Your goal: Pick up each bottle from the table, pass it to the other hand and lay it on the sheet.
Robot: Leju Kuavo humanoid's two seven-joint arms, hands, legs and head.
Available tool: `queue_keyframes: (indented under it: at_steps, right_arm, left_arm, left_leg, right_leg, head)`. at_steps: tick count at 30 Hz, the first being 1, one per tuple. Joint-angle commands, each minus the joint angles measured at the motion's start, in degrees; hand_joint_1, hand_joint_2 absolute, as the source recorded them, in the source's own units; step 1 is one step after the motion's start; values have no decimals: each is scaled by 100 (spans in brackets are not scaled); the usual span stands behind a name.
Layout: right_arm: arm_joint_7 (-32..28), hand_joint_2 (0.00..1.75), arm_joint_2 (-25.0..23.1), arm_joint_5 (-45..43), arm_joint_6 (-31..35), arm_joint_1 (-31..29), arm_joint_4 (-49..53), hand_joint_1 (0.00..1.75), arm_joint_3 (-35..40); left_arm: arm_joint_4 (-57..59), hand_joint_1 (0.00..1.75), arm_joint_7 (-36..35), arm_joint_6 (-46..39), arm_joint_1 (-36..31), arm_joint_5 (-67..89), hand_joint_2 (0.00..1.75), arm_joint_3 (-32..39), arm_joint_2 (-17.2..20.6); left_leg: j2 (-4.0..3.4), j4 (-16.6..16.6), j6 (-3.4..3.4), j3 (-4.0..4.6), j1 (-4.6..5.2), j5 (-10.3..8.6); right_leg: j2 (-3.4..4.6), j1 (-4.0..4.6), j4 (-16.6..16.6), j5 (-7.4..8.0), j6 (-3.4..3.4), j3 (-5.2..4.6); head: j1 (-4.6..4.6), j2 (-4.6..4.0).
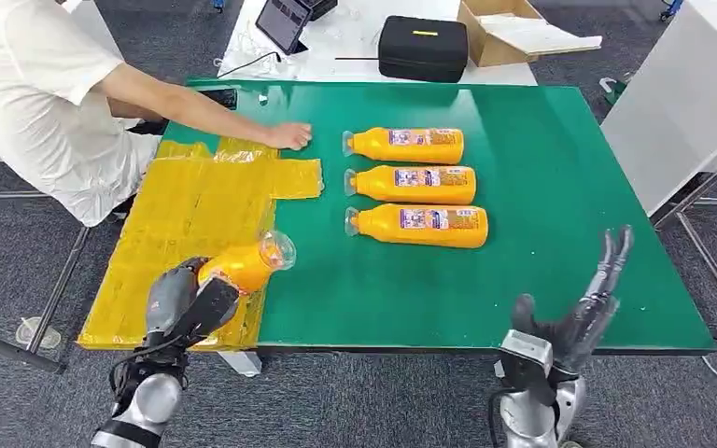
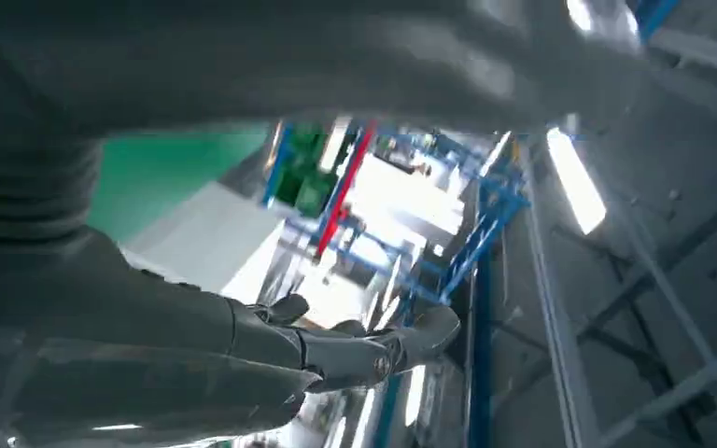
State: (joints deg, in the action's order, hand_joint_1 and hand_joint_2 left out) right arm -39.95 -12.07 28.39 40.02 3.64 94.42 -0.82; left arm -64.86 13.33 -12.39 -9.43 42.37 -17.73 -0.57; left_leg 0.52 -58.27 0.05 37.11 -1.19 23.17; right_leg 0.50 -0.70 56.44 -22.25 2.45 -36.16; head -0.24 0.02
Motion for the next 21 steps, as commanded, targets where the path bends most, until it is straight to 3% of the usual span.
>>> queue_keyframes:
  at_steps: [1, 3, 4, 6, 7, 8, 9, 10, 11, 21]
  right_arm:
    - [-5, 0, 283, -159, -2, -381, -762, 0, 754]
    - [-5, 0, 321, -196, -2, -393, -805, 0, 834]
    - [-5, 175, 336, -217, -2, -411, -855, 0, 870]
    - [-5, 175, 357, -275, -2, -426, -922, 0, 929]
    - [-5, 175, 364, -276, -2, -426, -935, 0, 939]
    - [-5, 175, 364, -276, -2, -426, -935, 0, 939]
    - [-5, 175, 385, -311, -2, -433, -982, 0, 988]
    - [-5, 175, 383, -317, -2, -432, -981, 0, 984]
    - [-5, 175, 383, -317, -2, -432, -981, 0, 984]
    - [-5, 175, 494, -563, -2, -502, -1108, 0, 1205]
  left_arm:
    - [1928, 175, -199, 99, -1203, 397, 175, -37, 321]
    - [2074, 175, -204, 57, -1308, 532, 175, -87, 344]
    - [2141, 175, -225, 64, -1357, 585, 175, -104, 354]
    - [2210, 169, -229, 105, -1400, 642, 175, -142, 376]
    - [2235, 129, -228, 117, -1406, 639, 175, -134, 385]
    - [2235, 45, -228, 117, -1406, 639, 175, -134, 385]
    - [2312, 45, -223, 176, -1428, 638, 175, -126, 380]
    - [2324, 9, -210, 178, -1425, 643, 175, -130, 383]
    - [2324, 0, -210, 178, -1425, 643, 175, -130, 383]
    - [2573, 0, 17, 572, -1613, 743, 175, -351, 506]
  left_leg:
    - [-5, 8, 5, -30, 1, 3]
    - [-8, 8, 5, -28, 0, -2]
    - [-13, 8, 6, -35, 1, 2]
    - [-11, 8, 5, -37, 0, 1]
    - [-14, 11, 7, -48, 1, 5]
    - [-5, 7, 4, -28, 0, 0]
    - [-12, 9, 6, -43, -1, 5]
    - [-9, 10, 5, -37, 2, 2]
    - [-14, 10, 6, -49, 1, 7]
    - [-11, 5, 6, -35, 1, 4]
  right_leg:
    - [-1, 2, -8, -2, -8, 30]
    - [4, 2, -8, 0, -8, 31]
    - [7, 2, -8, -1, -9, 36]
    - [4, 4, -8, -1, -12, 38]
    - [5, 4, -9, -4, -14, 47]
    - [0, 3, -6, -1, -8, 30]
    - [4, 5, -9, -4, -12, 43]
    - [3, 1, -8, -2, -9, 37]
    - [6, 3, -9, -6, -12, 47]
    - [3, 2, -4, -3, -10, 35]
  head:
    - [2, -2]
    - [0, -2]
    - [0, -2]
    - [0, -2]
    - [0, -2]
    - [2, -2]
    - [0, -2]
    - [2, -2]
    - [2, -2]
    - [0, -2]
